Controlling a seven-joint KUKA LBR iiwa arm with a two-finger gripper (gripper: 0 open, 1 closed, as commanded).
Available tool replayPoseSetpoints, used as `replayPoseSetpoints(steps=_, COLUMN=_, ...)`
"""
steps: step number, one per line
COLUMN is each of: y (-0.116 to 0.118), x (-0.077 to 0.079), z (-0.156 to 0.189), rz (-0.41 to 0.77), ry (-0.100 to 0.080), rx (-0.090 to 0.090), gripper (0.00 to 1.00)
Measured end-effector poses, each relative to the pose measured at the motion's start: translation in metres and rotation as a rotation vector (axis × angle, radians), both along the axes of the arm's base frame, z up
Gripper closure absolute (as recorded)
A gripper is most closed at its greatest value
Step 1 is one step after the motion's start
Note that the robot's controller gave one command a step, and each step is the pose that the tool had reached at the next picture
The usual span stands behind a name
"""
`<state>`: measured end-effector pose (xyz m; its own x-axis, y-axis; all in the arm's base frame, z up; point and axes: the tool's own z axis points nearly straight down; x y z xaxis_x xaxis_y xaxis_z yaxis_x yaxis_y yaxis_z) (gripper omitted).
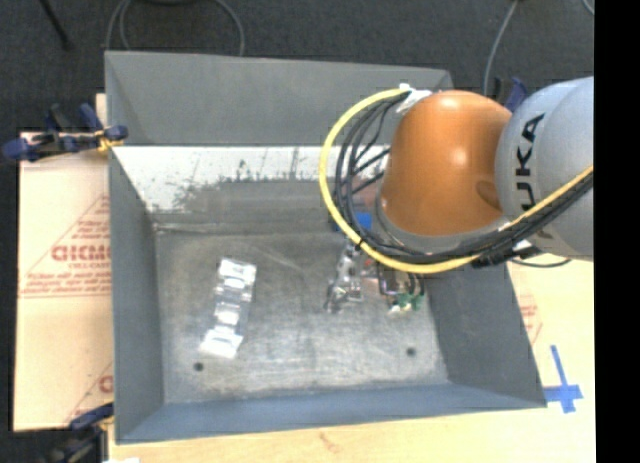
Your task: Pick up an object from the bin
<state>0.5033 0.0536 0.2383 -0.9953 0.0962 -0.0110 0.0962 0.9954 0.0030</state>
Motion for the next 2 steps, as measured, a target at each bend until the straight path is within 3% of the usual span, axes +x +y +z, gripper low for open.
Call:
replayPoseSetpoints(steps=1, y=0.009, x=-0.006, z=-0.084, rz=-0.012, ry=0.017, rx=-0.003, gripper=1.00)
replayPoseSetpoints(steps=2, y=0.048, x=0.003, z=-0.096, rz=-0.126, ry=0.007, rx=0.002, gripper=1.00)
